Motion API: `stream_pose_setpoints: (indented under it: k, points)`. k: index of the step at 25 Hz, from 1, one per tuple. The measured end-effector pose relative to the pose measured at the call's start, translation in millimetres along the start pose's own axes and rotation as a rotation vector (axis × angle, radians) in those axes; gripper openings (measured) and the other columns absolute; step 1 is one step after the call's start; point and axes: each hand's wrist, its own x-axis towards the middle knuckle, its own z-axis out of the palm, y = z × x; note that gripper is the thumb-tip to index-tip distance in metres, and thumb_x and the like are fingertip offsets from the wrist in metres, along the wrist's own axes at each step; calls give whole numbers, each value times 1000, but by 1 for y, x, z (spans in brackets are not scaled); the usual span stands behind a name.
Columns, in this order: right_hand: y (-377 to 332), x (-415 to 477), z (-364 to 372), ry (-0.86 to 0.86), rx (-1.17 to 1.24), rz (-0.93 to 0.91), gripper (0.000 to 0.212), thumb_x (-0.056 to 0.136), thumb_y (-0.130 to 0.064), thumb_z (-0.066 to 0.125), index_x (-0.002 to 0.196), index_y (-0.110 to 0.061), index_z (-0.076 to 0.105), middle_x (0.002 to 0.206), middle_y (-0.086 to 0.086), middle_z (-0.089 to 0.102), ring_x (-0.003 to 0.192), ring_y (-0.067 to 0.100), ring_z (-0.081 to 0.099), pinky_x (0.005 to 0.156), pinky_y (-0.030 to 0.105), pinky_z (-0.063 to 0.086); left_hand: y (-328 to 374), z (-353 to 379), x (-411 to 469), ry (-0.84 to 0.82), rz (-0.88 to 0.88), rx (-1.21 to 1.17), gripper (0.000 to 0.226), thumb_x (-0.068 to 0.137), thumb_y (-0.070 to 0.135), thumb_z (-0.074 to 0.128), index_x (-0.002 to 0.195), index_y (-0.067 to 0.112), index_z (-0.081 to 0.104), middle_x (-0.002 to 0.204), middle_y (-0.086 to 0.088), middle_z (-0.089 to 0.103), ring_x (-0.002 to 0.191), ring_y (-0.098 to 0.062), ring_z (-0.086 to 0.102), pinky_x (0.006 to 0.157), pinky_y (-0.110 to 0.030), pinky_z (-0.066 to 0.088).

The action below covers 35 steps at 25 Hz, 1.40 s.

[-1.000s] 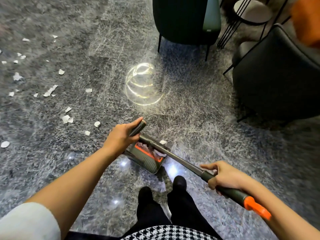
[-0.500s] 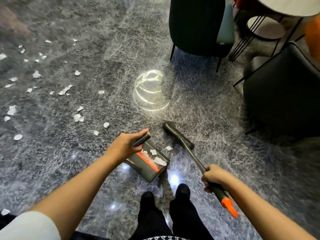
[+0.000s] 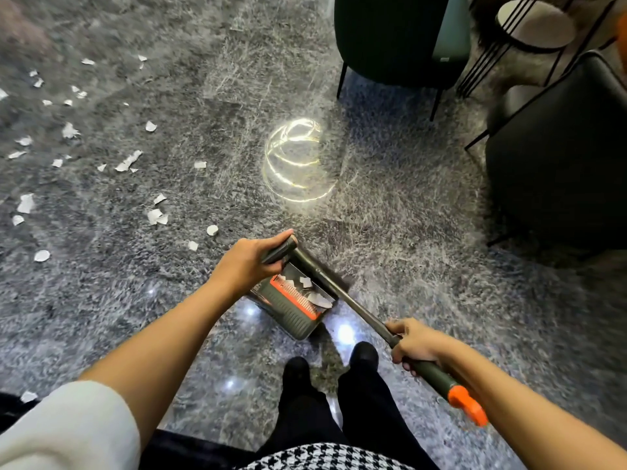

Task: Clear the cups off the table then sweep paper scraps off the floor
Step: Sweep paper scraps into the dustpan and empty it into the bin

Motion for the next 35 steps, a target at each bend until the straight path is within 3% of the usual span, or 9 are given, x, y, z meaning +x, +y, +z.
stream_pose_setpoints:
  k: [5,9,14,16,18,24,28,31,35]
  points:
    - [6,-31,-33,-40,49,-25,70,76,19,50,137,-16,45,46,7,45,30,12,44,31,18,37,0,-3,0,-11,-5,-12,65,78,10,73,136,29,48,100,-5,73,88,-16,68,74,-33,50]
    - [10,-40,-40,-3,62,-37,74,76,16,53,141,-16,38,49,10,46,31,15,45,32,19,38,-1,-5,-2,-30,-32,-59,66,79,10,72,137,32,47,106,-5,71,95,-17,67,83,-37,53]
    - [-7,-11,-17,57,22,-13,48,77,15,51,124,3,50,42,7,42,28,13,42,32,19,38,1,-4,-4,-36,-42,-50,70,79,12,71,137,38,41,108,-3,71,95,-14,66,83,-35,53]
    - [-12,-3,-5,43,64,8,30,76,17,49,104,8,54,44,8,41,27,14,41,32,18,37,2,-2,-8,-58,-64,-105,70,79,13,71,136,41,41,109,-1,71,96,-13,66,85,-35,52]
    - [-17,-1,-1,3,99,17,18,75,17,48,82,1,50,44,8,42,29,15,41,32,19,37,1,-2,-10,-89,-84,-161,68,80,14,71,136,41,43,113,-2,69,101,-15,65,89,-37,51]
    - [-46,-16,-35,-108,56,7,28,77,24,41,96,10,56,39,8,41,24,15,41,26,16,34,6,-1,-20,-172,-115,15,72,85,20,64,145,35,27,126,-7,62,110,-22,61,90,-36,46]
    - [-91,-30,-77,-148,33,-54,23,76,25,41,71,5,51,38,10,43,23,18,42,25,17,34,7,0,-33,5,-258,-75,76,88,20,64,146,29,16,114,-9,66,104,-21,63,85,-28,45]
    - [-126,-36,-108,-149,42,-137,27,76,26,39,67,7,56,40,11,45,22,19,42,24,17,34,4,-17,-29,179,-393,-143,75,87,17,66,146,29,21,103,-8,68,93,-15,64,68,-13,40]
    - [-180,-35,-132,-135,35,-264,23,76,25,38,80,9,54,41,10,43,22,18,41,25,16,34,5,-45,-2,503,-574,-287,65,84,12,69,142,23,41,96,-6,70,83,-10,62,62,-11,38]
